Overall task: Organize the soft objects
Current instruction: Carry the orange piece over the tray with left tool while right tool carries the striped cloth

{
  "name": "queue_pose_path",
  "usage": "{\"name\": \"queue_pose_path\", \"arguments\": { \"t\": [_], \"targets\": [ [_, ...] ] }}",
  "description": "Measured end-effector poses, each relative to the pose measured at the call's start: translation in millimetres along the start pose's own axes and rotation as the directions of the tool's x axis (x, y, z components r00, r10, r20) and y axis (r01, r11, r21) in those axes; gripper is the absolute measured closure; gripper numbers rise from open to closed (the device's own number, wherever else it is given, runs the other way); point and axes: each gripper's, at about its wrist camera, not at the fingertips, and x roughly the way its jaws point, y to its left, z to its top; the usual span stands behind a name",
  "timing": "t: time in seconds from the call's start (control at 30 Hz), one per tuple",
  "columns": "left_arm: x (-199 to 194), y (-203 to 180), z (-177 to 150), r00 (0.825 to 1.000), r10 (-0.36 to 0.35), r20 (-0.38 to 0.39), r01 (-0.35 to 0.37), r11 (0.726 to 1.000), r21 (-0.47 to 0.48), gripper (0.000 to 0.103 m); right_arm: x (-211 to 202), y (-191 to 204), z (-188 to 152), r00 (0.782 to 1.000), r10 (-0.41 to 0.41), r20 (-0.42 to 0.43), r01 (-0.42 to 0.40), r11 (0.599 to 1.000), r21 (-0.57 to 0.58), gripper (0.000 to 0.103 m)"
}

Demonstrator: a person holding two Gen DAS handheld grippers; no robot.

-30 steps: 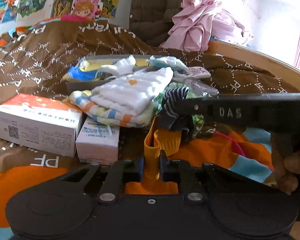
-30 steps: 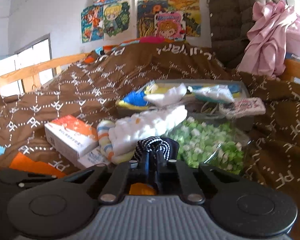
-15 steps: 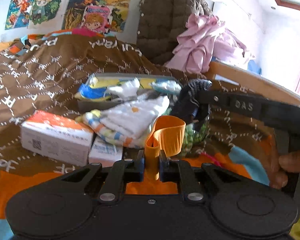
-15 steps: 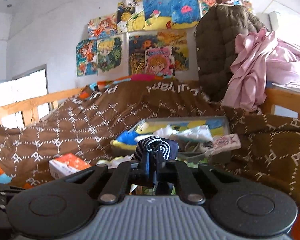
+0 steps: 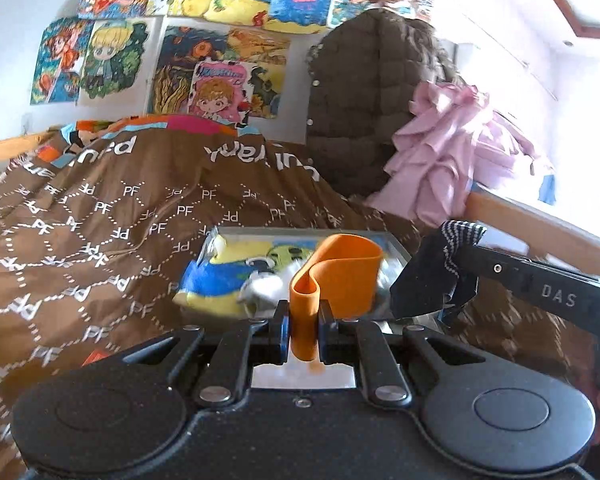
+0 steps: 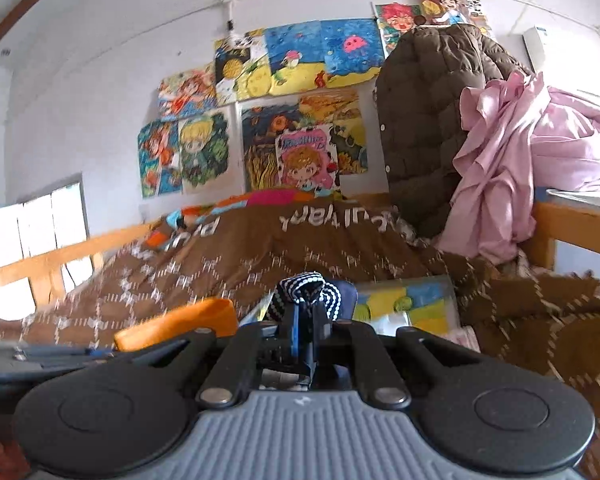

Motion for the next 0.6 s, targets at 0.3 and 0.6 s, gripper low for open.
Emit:
{"name": "queue_pose_path", "arguments": {
  "t": [0.3,0.6],
  "targets": [
    [107.3,9.4,25.6,0.999,0.038,-0.038,-0.037,0.999,0.026,0.089,92.9,-38.6,1.5,1.0,-0.013,-0.002,0.013,0.999,0.053,0.096],
    [179.8,18.6,26.4,0.991,0.037,-0.131,-0.038,0.999,0.0,0.089,145.7,-74.1,-24.1,0.995,-0.006,-0.098,0.024,0.983,0.183,0.096]
  ]
}}
